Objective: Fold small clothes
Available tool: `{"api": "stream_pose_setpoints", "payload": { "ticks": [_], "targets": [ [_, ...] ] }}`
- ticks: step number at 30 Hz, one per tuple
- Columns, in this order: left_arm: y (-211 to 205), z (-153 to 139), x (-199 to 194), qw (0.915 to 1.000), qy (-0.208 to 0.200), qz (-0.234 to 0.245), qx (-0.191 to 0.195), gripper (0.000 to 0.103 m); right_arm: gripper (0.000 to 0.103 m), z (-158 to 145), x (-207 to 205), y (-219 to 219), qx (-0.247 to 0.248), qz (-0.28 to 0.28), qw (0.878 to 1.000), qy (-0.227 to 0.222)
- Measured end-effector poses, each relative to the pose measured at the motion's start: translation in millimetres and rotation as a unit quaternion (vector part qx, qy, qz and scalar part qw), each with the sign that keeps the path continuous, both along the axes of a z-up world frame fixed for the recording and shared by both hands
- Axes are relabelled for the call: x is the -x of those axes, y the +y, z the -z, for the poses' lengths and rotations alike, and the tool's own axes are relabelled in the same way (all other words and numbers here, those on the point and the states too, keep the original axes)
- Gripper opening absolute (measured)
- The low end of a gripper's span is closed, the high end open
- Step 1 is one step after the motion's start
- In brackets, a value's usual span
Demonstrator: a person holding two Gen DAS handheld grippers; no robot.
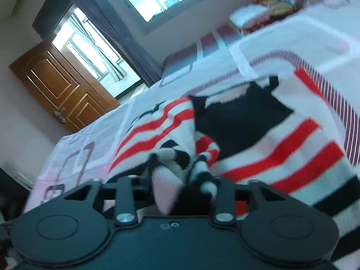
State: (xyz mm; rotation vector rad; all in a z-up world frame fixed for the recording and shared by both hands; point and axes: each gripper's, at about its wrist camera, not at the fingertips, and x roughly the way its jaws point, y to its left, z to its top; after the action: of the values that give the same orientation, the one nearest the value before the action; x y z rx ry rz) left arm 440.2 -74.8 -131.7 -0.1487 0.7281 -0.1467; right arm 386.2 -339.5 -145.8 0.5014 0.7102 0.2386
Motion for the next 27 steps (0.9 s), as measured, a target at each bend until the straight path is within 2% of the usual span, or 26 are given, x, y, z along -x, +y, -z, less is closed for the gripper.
{"api": "stream_pose_setpoints", "payload": {
  "ticks": [2, 4, 7, 11, 13, 14, 16, 17, 20, 22, 25, 27],
  "targets": [
    [-6.0, -1.6, -3.6, 1.0, -0.002, 0.002, 0.006, 0.094, 0.024, -10.2, 6.1, 6.6, 0.025, -0.001, 0.999, -0.027],
    [-14.0, -5.4, -5.8, 0.9998, -0.009, 0.007, 0.019, 0.094, 0.023, -27.6, 19.3, 10.8, 0.048, 0.004, 0.996, -0.075],
    [-31.4, -11.1, -3.6, 0.9991, -0.021, 0.028, 0.023, 0.094, 0.022, -58.7, 45.3, 10.3, 0.101, 0.025, 0.982, -0.156],
    [-62.6, -6.7, 3.9, 0.9972, -0.017, 0.071, 0.015, 0.094, 0.022, -63.9, 81.4, -22.1, 0.141, 0.086, 0.969, -0.183],
    [-80.8, 2.8, 8.0, 0.9964, -0.006, 0.084, 0.004, 0.094, 0.023, -47.3, 86.6, -45.4, 0.143, 0.119, 0.972, -0.144],
    [-86.2, 4.7, 11.3, 0.9966, -0.008, 0.083, -0.004, 0.094, 0.023, -32.2, 84.7, -58.2, 0.127, 0.134, 0.977, -0.109],
    [-90.0, 6.0, 15.6, 0.9968, -0.015, 0.078, -0.009, 0.094, 0.027, 0.6, 75.2, -76.9, 0.079, 0.124, 0.989, -0.021],
    [-89.8, 4.8, 15.5, 0.9969, -0.014, 0.076, -0.012, 0.094, 0.027, 10.3, 77.0, -81.6, 0.06, 0.122, 0.991, -0.008],
    [-85.6, -0.9, 14.8, 0.9966, -0.006, 0.08, -0.02, 0.094, 0.033, 4.6, 88.0, -86.2, 0.036, 0.127, 0.991, -0.014],
    [-83.2, -8.2, 19.6, 0.9962, 0.0, 0.086, -0.014, 0.094, 0.046, -1.7, 98.5, -89.5, 0.025, 0.122, 0.992, -0.015],
    [-81.1, -13.0, 32.0, 0.9941, -0.005, 0.106, -0.019, 0.094, 0.046, -6.8, 115.3, -93.5, 0.022, 0.121, 0.992, -0.012],
    [-82.5, -10.3, 43.9, 0.9926, 0.001, 0.12, -0.016, 0.094, 0.046, -9.5, 123.8, -94.7, 0.041, 0.136, 0.99, -0.014]
  ]
}}
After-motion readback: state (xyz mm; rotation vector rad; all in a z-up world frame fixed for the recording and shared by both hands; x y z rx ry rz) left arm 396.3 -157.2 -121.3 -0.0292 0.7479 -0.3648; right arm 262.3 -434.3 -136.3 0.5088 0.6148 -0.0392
